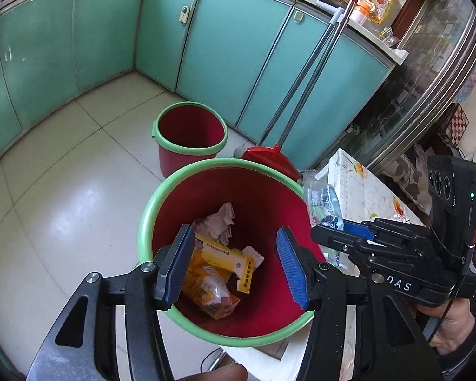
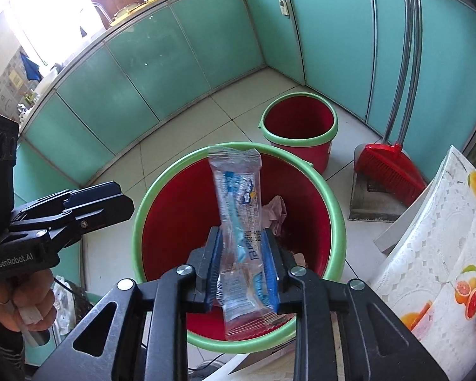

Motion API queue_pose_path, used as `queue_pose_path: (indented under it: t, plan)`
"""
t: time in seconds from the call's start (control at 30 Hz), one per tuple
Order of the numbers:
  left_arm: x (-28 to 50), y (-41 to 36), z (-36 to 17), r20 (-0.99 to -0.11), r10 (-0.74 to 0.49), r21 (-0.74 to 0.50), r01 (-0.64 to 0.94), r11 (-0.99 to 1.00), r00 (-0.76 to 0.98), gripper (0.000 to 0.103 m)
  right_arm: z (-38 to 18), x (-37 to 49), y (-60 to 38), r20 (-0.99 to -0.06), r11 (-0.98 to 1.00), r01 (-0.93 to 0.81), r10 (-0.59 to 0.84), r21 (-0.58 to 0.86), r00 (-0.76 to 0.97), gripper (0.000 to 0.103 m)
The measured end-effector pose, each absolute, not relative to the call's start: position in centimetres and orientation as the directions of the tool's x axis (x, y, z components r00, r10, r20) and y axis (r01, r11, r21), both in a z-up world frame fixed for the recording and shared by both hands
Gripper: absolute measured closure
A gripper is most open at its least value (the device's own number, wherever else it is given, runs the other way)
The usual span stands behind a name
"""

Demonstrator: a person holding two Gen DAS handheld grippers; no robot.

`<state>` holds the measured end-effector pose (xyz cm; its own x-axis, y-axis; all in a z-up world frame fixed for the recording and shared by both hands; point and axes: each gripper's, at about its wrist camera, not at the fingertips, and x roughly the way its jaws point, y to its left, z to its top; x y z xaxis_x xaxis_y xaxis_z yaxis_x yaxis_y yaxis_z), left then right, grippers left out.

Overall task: Collect trash
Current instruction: 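Carry both wrappers over the red bucket and open both tools, then move both open tools back over the table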

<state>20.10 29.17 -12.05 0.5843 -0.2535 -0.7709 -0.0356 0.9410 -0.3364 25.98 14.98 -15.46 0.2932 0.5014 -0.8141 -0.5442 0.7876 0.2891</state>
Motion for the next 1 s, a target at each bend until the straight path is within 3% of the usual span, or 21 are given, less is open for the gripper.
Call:
queue_pose_path:
  t: [0.03,0.1,0.2,0.27,0.43,0.53,0.6,0.63,0.87,1.0]
  plan:
    - [20.1,29.2,-12.1,-0.772,-0.25,-0.336,-0.041,0.941,0.585,0.049,-15.5,26.0,14.9,-0.813,0.787,-0.544,0.503,0.29,0.294,0.066]
    - [20.2,29.2,-12.1,-0.772,-0.251,-0.34,-0.046,0.939,0.584,0.048,-15.4,25.9,14.8,-0.808,0.785,-0.545,0.509,0.295,0.296,0.059]
    - [20.1,29.2,-12.0,-0.77,-0.25,-0.343,-0.05,0.938,0.587,0.04,-15.3,25.8,14.7,-0.807,0.783,-0.548,0.51,0.293,0.298,0.055]
    - [19.9,29.3,-11.8,-0.766,-0.247,-0.346,-0.056,0.937,0.594,0.029,-15.0,25.6,14.6,-0.804,0.783,-0.55,0.511,0.29,0.303,0.053]
    - [19.6,29.2,-11.2,-0.755,-0.245,-0.355,-0.064,0.933,0.608,0.018,-14.3,24.7,13.7,-0.798,0.786,-0.553,0.508,0.275,0.325,0.047]
    - [19.4,28.8,-10.7,-0.748,-0.248,-0.361,-0.063,0.93,0.616,0.017,-13.6,23.8,12.9,-0.791,0.789,-0.551,0.509,0.271,0.34,0.044]
    - [19.3,28.3,-10.3,-0.744,-0.245,-0.358,-0.061,0.932,0.622,0.01,-13.1,23.3,12.1,-0.785,0.791,-0.548,0.511,0.271,0.349,0.039]
    - [19.2,28.1,-10.0,-0.741,-0.24,-0.355,-0.062,0.933,0.627,0.0,-12.8,23.0,11.7,-0.782,0.792,-0.548,0.511,0.268,0.356,0.037]
    - [19.0,24.8,-8.8,-0.735,-0.236,-0.324,-0.024,0.946,0.636,0.0,-10.5,20.7,8.6,-0.766,0.811,-0.533,0.497,0.242,0.408,0.031]
    - [18.6,22.4,-8.0,-0.729,-0.238,-0.308,0.003,0.951,0.642,0.0,-9.2,19.0,6.7,-0.755,0.809,-0.536,0.503,0.24,0.421,0.012]
